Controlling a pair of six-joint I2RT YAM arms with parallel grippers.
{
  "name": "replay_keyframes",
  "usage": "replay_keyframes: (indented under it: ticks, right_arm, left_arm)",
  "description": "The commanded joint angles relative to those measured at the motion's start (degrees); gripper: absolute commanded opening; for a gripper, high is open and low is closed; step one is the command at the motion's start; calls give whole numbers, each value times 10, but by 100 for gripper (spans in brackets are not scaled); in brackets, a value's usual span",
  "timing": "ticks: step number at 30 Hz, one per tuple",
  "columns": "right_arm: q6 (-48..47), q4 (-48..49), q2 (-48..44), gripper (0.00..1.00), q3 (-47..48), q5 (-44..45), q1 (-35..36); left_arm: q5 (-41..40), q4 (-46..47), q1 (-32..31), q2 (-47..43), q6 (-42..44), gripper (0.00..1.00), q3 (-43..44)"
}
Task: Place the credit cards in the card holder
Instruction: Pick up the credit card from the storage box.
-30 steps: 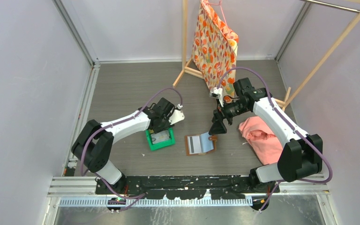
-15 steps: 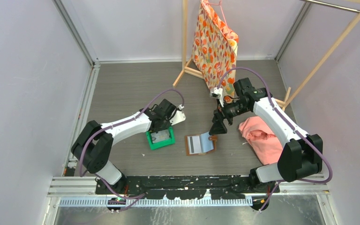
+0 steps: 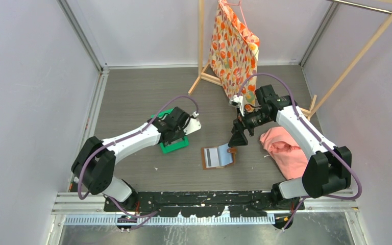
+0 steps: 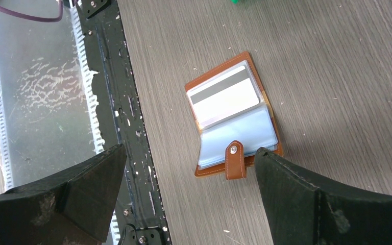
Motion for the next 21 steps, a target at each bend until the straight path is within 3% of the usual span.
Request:
replay_keyframes:
  ticks: [1, 12, 21]
  right_arm:
    - [-11, -3, -17, 100, 3, -17, -2]
    - [-13, -5, -15, 100, 2, -20, -3]
    - [-10, -2, -27, 100, -3, -34, -7]
  left_arm:
    - [15, -11, 3, -38, -1, 0, 10]
    - [29, -29, 19, -86, -28, 0, 25]
    - [139, -96, 102, -148, -223, 0, 106]
